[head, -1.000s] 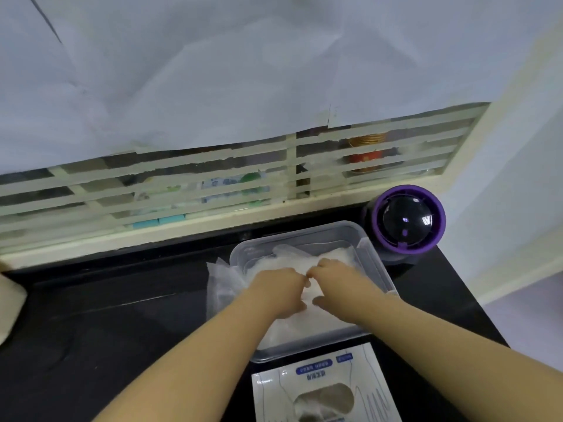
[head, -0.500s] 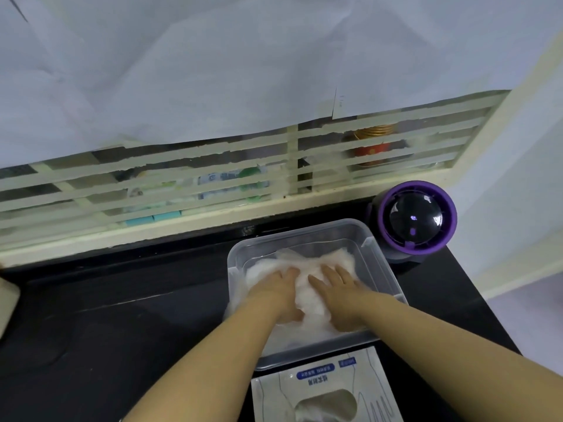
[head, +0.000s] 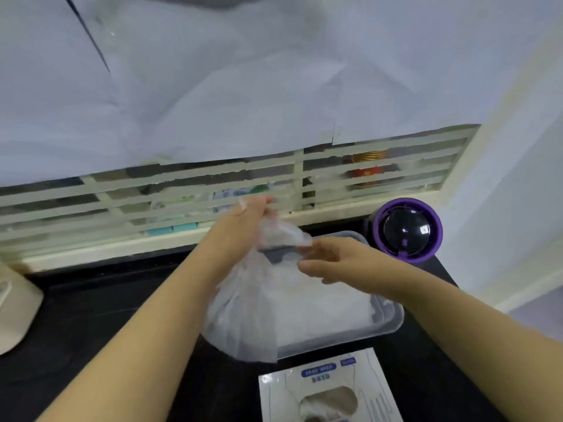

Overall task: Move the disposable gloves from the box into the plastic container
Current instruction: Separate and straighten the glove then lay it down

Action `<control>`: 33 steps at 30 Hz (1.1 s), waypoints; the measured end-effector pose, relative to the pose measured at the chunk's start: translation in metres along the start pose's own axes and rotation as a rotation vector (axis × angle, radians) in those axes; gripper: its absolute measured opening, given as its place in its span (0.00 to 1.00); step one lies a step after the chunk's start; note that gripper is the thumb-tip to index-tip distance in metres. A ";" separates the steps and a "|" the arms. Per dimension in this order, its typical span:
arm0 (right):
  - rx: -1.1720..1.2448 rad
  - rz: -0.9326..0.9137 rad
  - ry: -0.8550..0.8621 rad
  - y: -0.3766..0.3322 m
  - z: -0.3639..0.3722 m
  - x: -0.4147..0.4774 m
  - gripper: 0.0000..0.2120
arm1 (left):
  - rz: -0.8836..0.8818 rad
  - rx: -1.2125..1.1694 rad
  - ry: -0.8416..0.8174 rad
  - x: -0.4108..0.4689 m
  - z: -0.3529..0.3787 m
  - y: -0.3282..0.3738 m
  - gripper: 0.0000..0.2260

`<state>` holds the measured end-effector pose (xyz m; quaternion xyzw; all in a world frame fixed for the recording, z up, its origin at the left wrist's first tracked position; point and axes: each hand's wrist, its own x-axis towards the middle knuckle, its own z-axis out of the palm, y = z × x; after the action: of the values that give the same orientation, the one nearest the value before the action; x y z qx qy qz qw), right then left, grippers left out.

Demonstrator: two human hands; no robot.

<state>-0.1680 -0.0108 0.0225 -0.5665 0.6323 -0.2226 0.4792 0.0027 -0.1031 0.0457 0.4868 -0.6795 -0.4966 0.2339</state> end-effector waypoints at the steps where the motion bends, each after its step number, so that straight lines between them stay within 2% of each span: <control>1: 0.099 -0.019 -0.019 -0.009 0.004 -0.005 0.33 | 0.006 -0.115 0.078 -0.004 -0.002 0.005 0.15; 3: 0.207 -0.043 -0.007 -0.022 0.015 -0.014 0.39 | -0.016 -0.288 0.183 -0.009 -0.002 0.014 0.15; 5: 0.272 -0.064 0.050 -0.028 0.024 -0.021 0.40 | -0.051 -0.433 0.285 -0.011 -0.002 0.019 0.13; 8: 0.202 -0.108 0.192 -0.035 0.033 -0.032 0.45 | -0.077 -0.625 0.414 -0.012 -0.007 0.019 0.14; 9: 0.138 -0.126 0.244 -0.037 0.037 -0.034 0.44 | -0.095 -0.656 0.423 -0.013 -0.007 0.019 0.14; 11: 0.039 -0.185 0.365 -0.038 0.041 -0.036 0.33 | -0.170 -0.776 0.400 -0.017 -0.006 0.022 0.13; 13: 0.068 -0.209 0.496 -0.040 0.036 -0.035 0.14 | -0.228 -0.981 0.317 -0.022 -0.006 0.025 0.14; 14: 0.128 -0.198 0.550 -0.042 0.032 -0.035 0.11 | -0.226 -1.049 0.263 -0.022 -0.007 0.023 0.15; 16: 0.352 -0.133 0.619 -0.046 0.021 -0.036 0.13 | -0.206 -1.074 0.163 -0.023 -0.008 0.021 0.16; 19: 0.686 -0.030 0.598 -0.045 0.004 -0.041 0.06 | -0.243 -1.010 0.258 -0.026 -0.014 0.016 0.08; 20: 0.759 -0.022 0.556 -0.042 -0.001 -0.041 0.02 | -0.263 -0.986 0.323 -0.029 -0.018 0.016 0.07; 22: 0.827 -0.017 0.481 -0.034 -0.006 -0.042 0.06 | -0.188 -0.792 0.463 -0.034 -0.023 0.015 0.07; 24: 0.826 -0.006 0.460 -0.030 -0.007 -0.041 0.09 | 0.086 -0.435 0.524 -0.042 -0.027 0.017 0.14; 25: 0.822 -0.005 0.442 -0.030 -0.005 -0.040 0.11 | 0.252 -0.256 0.500 -0.048 -0.027 0.021 0.17; 27: 0.800 0.003 0.398 -0.030 -0.002 -0.038 0.19 | 0.433 0.098 0.309 -0.058 -0.026 0.030 0.29; 29: 0.729 0.005 0.356 -0.029 0.000 -0.036 0.23 | 0.440 0.397 0.083 -0.060 -0.024 0.040 0.42; 30: 0.683 -0.012 0.339 -0.029 0.000 -0.036 0.20 | 0.406 0.490 -0.009 -0.060 -0.024 0.045 0.44; 31: 0.637 -0.040 0.321 -0.029 -0.002 -0.037 0.17 | 0.366 0.546 -0.094 -0.058 -0.025 0.047 0.41; 33: 0.557 -0.095 0.258 -0.029 -0.008 -0.042 0.12 | 0.315 0.602 -0.227 -0.050 -0.026 0.044 0.24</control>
<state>-0.1643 0.0186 0.0651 -0.4094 0.5755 -0.4797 0.5207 0.0252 -0.0684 0.1041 0.3649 -0.8837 -0.2829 0.0766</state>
